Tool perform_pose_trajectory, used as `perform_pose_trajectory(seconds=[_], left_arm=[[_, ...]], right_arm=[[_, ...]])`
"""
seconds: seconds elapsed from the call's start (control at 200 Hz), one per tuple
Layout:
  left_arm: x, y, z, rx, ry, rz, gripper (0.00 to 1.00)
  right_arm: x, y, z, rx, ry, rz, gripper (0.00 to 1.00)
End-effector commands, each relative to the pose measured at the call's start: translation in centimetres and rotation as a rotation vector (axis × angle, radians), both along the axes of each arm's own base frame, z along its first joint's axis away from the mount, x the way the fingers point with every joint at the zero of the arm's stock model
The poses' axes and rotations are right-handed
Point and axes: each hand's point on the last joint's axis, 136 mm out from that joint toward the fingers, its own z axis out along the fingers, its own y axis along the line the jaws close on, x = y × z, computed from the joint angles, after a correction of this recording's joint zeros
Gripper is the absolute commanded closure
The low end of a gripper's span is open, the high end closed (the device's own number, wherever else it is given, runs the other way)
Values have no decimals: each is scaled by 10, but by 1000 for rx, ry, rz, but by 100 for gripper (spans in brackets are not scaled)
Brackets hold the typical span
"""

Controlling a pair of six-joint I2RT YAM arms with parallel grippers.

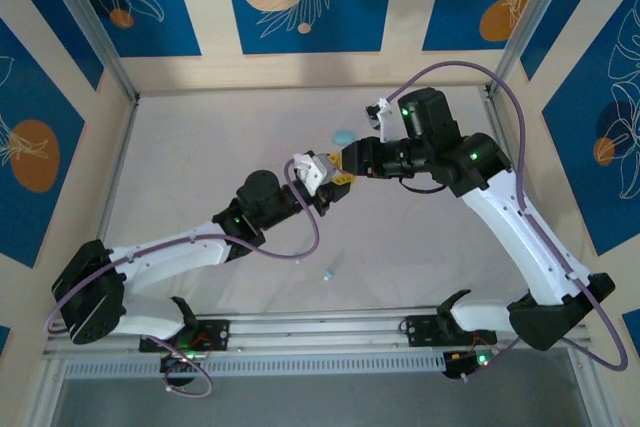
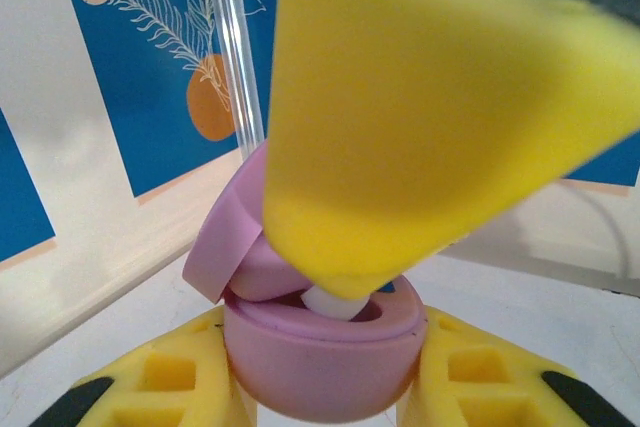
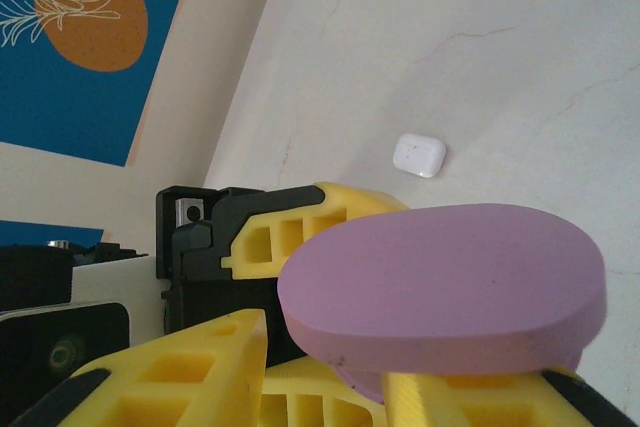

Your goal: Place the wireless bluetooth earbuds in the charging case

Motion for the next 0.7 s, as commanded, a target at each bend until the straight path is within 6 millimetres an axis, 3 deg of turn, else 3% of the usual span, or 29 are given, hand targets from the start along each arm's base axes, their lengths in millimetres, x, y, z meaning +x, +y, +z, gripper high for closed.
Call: perform_pose_trajectory(seconds=[0.0, 0.365, 0.695], left_arm=[[0, 3, 29, -106, -46, -5, 79], [1, 4, 29, -116, -39, -5, 79], [0, 5, 28, -111, -41, -7, 79]], right_arm=[[-13, -6, 6, 7, 27, 8, 64], [-14, -9, 11, 20, 20, 3, 63], [-18, -16, 29, 62, -49, -16, 65]])
